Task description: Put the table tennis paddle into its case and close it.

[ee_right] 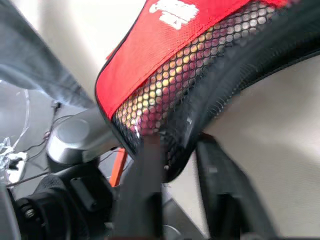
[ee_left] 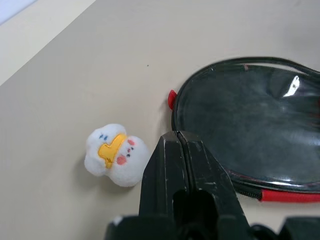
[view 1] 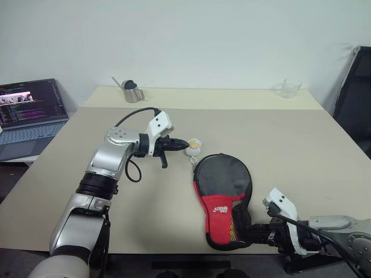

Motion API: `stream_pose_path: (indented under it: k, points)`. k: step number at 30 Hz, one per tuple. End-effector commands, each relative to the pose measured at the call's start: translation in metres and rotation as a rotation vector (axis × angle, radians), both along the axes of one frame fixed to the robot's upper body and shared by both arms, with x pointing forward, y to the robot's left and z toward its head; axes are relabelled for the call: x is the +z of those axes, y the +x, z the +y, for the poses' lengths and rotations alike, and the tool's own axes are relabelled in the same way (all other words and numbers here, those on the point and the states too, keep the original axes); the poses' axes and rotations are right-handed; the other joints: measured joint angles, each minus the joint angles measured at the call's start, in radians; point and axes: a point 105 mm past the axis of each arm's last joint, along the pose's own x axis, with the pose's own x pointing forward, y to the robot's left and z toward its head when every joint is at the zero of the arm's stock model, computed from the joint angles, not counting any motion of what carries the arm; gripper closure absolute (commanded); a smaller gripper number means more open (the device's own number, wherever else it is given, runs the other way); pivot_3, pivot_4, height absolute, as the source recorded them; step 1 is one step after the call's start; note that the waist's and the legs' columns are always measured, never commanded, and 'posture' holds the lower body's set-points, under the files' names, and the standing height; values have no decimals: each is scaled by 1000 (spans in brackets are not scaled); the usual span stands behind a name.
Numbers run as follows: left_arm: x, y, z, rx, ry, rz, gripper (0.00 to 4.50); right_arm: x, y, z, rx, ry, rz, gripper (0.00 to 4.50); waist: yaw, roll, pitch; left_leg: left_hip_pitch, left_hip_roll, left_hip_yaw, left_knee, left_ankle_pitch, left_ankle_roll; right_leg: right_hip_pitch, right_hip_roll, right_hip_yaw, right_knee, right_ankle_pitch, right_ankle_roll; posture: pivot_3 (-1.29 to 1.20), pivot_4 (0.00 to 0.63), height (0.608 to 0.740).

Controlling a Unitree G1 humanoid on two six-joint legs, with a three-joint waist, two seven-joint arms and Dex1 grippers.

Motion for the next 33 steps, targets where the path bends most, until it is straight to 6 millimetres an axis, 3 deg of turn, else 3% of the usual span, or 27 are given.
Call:
stream_pose_path:
  k: [1,6,10,14,18,21,23,27,33]
  points:
    - [16,2,-1,-2,-9,-64,4500,13,-13,5,115,25,-34,2048,0,0,0,0,0,0,0,0,0,0,0,0,0,0,0,0,150,740]
    - [16,5,0,14,-12,-71,4500,15,-17,-14,151,-44,-43,344,2,0,0,0,-1,0,0,0,0,0,0,0,0,0,0,0,150,740]
    - [17,15,7,86,-20,-82,4500,23,2,-45,99,-141,-126,344,2,-1,0,0,-1,0,2,0,0,1,0,0,-1,0,0,0,150,740]
    - [18,28,15,185,-35,-91,4500,59,53,-59,-34,-116,-393,344,-1,-1,0,1,-1,1,4,1,1,1,2,1,0,2,0,0,150,740]
    - [17,43,18,296,-49,-70,4500,98,99,-37,-122,4,-720,344,-2,-2,0,0,1,0,8,1,1,1,6,1,1,4,-1,0,150,740]
    - [17,50,18,346,-64,-57,4500,103,114,-12,-128,84,-813,344,0,-2,0,0,1,0,8,1,1,1,6,1,1,4,-1,0,150,740]
    - [17,52,13,357,-88,-41,4500,103,128,15,-165,193,-834,344,-1,-2,0,-1,1,1,8,1,1,1,6,1,0,4,-1,0,150,740]
    - [20,51,1,336,-129,-11,4500,71,150,56,-182,238,-778,344,0,-2,0,-2,1,1,9,1,1,0,6,1,1,4,-2,0,150,740]
    - [14,49,-12,322,-129,16,4500,33,160,74,-193,214,-734,344,4,-2,0,-2,1,1,10,1,1,0,4,1,1,5,-3,0,150,740]
